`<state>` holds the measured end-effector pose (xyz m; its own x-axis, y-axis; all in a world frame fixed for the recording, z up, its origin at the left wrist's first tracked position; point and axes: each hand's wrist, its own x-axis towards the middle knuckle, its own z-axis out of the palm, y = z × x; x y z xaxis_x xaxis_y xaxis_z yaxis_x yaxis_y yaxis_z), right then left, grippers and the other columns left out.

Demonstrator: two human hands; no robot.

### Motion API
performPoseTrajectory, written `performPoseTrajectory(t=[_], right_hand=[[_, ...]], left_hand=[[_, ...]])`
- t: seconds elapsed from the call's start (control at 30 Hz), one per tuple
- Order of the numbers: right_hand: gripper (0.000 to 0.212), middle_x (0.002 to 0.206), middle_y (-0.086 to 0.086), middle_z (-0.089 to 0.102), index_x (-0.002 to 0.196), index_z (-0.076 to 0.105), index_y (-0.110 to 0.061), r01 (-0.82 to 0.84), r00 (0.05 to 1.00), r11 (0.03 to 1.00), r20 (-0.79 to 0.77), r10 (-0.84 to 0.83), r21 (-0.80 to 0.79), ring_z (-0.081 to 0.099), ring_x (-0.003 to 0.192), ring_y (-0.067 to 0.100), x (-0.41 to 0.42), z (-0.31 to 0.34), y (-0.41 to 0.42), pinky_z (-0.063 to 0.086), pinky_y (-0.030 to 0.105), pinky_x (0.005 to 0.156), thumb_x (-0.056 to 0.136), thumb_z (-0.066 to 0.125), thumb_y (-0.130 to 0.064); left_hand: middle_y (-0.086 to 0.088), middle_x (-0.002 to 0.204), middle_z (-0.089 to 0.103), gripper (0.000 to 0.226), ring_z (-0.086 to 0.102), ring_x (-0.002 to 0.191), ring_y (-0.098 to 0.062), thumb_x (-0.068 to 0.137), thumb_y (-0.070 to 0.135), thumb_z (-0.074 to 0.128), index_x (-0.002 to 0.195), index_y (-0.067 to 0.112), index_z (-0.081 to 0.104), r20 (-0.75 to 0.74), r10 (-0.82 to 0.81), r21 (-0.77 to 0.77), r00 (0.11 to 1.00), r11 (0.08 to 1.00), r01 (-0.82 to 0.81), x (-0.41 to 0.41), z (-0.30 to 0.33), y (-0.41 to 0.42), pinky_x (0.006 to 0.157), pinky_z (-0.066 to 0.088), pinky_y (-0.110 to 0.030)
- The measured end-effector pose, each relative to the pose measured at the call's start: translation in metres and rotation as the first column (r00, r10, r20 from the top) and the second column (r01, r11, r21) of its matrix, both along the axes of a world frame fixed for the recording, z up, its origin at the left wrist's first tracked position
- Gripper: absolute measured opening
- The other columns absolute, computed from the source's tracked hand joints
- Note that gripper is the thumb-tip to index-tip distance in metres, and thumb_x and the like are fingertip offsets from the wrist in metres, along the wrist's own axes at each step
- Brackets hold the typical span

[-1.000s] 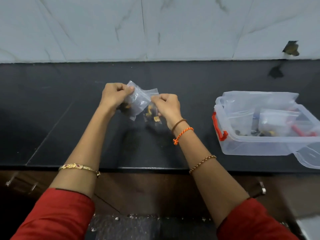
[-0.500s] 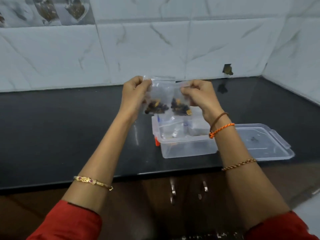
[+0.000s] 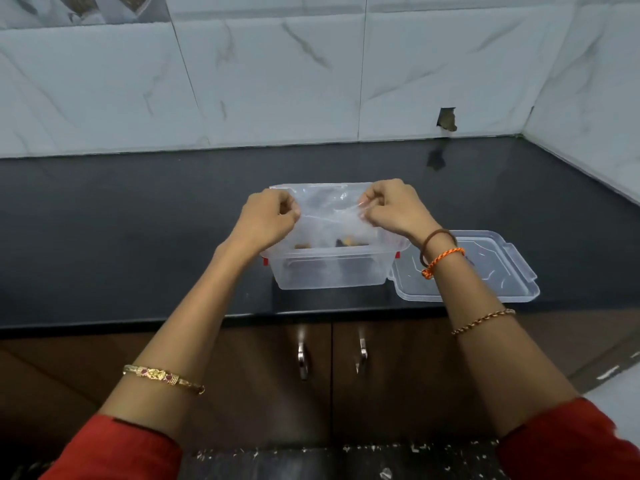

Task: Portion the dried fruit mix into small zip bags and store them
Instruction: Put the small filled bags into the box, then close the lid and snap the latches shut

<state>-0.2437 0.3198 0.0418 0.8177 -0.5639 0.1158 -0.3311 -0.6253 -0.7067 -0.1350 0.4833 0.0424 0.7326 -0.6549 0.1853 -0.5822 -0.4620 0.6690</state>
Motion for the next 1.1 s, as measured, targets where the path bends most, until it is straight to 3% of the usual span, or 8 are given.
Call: performPoseTrajectory(t=[0.1,0.2,0.37,0.53,0.7,0.83,1.0,1.1], right_hand=[[0.017,0.076,0.000,0.059,0.086,0.068,-0.009,0.003,0.999,0.986,-0.035,-0.009,-0.165,0.063,0.085,0.022,-0.001,-0.002,0.006,0.050,0.027,0.079,0.078,0.055,-0.001],[0.010,0.082,0.004,0.066,0.078,0.067,-0.010,0.049,0.997,0.941,-0.045,-0.067,-0.334,0.063,0.082,0.025,-0.005,-0.001,0.009,0.048,0.028,0.070,0.075,0.058,-0.005],[0.016,0.098,0.010,0.069,0.093,0.070,-0.010,0.075,0.986,0.862,-0.092,-0.139,-0.501,0.061,0.094,0.029,-0.012,-0.003,0.005,0.048,0.032,0.073,0.081,0.060,-0.006],[0.030,0.112,0.006,0.065,0.110,0.066,-0.013,0.158,0.987,0.946,0.073,-0.143,-0.282,0.059,0.103,0.023,-0.022,-0.007,0.003,0.047,0.029,0.085,0.081,0.061,-0.006],[0.024,0.105,0.005,0.068,0.105,0.068,-0.009,0.389,0.855,0.917,0.336,-0.396,0.091,0.057,0.090,0.011,-0.044,-0.017,0.007,0.043,0.019,0.079,0.083,0.059,-0.005],[0.027,0.110,0.007,0.066,0.108,0.065,-0.009,0.559,0.682,0.776,0.370,-0.631,0.293,0.057,0.103,0.018,-0.065,-0.045,0.012,0.045,0.025,0.088,0.083,0.056,-0.003],[0.047,0.134,0.010,0.039,0.123,0.049,-0.016,0.789,0.419,0.456,0.182,-0.889,0.411,0.035,0.123,0.030,-0.089,-0.070,0.014,0.033,0.035,0.098,0.079,0.063,-0.008],[0.065,0.138,0.016,0.029,0.127,0.037,-0.011,0.698,0.311,0.263,0.048,-0.949,0.666,0.033,0.124,0.034,-0.096,-0.077,0.017,0.037,0.038,0.099,0.073,0.072,-0.004]], left_hand=[[0.000,0.069,0.058,0.018,0.057,0.063,-0.014,0.087,0.007,0.050,0.072,0.012,0.059,0.001,0.061,0.029,0.998,0.998,-0.061,-0.006,-0.002,0.001,0.064,0.050,-0.026],[-0.004,0.078,0.061,0.016,0.060,0.074,-0.023,0.084,0.005,0.050,0.083,0.006,0.066,0.115,0.134,0.126,0.984,0.981,-0.148,-0.010,-0.002,0.002,0.063,0.050,-0.030],[-0.009,0.081,0.056,0.019,0.047,0.068,-0.027,0.073,-0.004,0.049,0.078,0.005,0.066,0.341,0.182,0.304,0.922,0.907,-0.291,-0.017,-0.001,-0.002,0.049,0.032,-0.023],[-0.006,0.119,0.054,0.034,0.052,0.106,-0.027,0.077,0.001,0.056,0.106,0.015,0.067,0.311,0.211,0.224,0.927,0.931,-0.287,-0.015,0.001,0.003,0.070,0.036,-0.031],[-0.006,0.129,0.049,0.035,0.038,0.122,-0.027,0.082,0.009,0.054,0.116,0.016,0.061,0.233,0.267,-0.051,0.935,0.964,-0.262,-0.014,-0.011,0.009,0.075,0.034,-0.029],[-0.006,0.134,0.046,0.034,0.036,0.125,-0.022,0.087,0.019,0.054,0.120,0.012,0.058,0.085,0.371,-0.288,0.925,0.898,-0.334,-0.018,-0.033,0.012,0.083,0.021,-0.012],[-0.006,0.137,0.039,0.040,0.043,0.123,-0.019,0.090,0.025,0.054,0.127,0.011,0.047,-0.248,0.411,-0.448,0.877,0.754,-0.480,-0.040,-0.044,0.010,0.099,0.033,-0.023],[-0.005,0.135,0.043,0.042,0.046,0.120,-0.018,0.091,0.023,0.052,0.130,0.010,0.042,-0.428,0.415,-0.426,0.803,0.690,-0.584,-0.045,-0.045,0.005,0.098,0.037,-0.025]])
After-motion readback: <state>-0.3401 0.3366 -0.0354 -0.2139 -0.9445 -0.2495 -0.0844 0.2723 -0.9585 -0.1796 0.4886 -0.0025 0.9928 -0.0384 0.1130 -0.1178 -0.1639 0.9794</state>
